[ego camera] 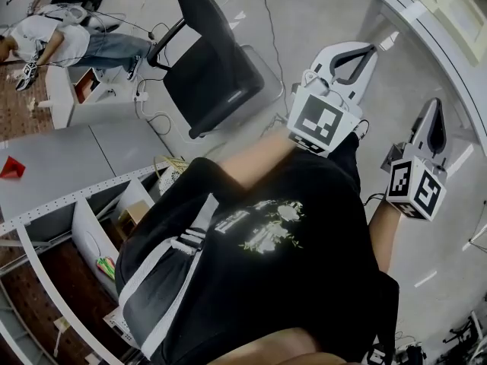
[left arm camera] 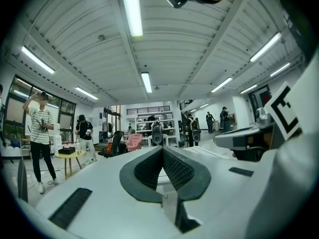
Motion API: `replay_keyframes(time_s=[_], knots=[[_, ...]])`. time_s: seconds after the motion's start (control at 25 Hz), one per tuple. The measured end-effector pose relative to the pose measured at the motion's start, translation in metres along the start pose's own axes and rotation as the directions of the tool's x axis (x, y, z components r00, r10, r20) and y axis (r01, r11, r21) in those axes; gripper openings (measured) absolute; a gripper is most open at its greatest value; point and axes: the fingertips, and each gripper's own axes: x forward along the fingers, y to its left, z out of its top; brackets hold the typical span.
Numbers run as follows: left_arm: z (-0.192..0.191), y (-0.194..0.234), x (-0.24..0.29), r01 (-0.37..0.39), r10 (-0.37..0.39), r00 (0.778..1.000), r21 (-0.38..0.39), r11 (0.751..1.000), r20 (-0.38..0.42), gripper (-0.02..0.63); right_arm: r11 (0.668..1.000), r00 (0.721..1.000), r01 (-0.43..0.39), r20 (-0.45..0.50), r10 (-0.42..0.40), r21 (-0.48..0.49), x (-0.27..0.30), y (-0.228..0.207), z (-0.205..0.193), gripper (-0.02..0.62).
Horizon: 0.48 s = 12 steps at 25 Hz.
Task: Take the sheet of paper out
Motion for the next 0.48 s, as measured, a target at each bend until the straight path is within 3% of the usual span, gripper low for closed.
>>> replay_keyframes(time_s=[0.48], knots=[[0.015, -0.008, 0.099, 0.011, -0.011, 1.000, -0.002, 1.000, 0.005, -0.006, 1.000, 1.000, -0.016, 0.011, 0.016, 0.008, 0.066, -0.065, 0.013, 0.000]])
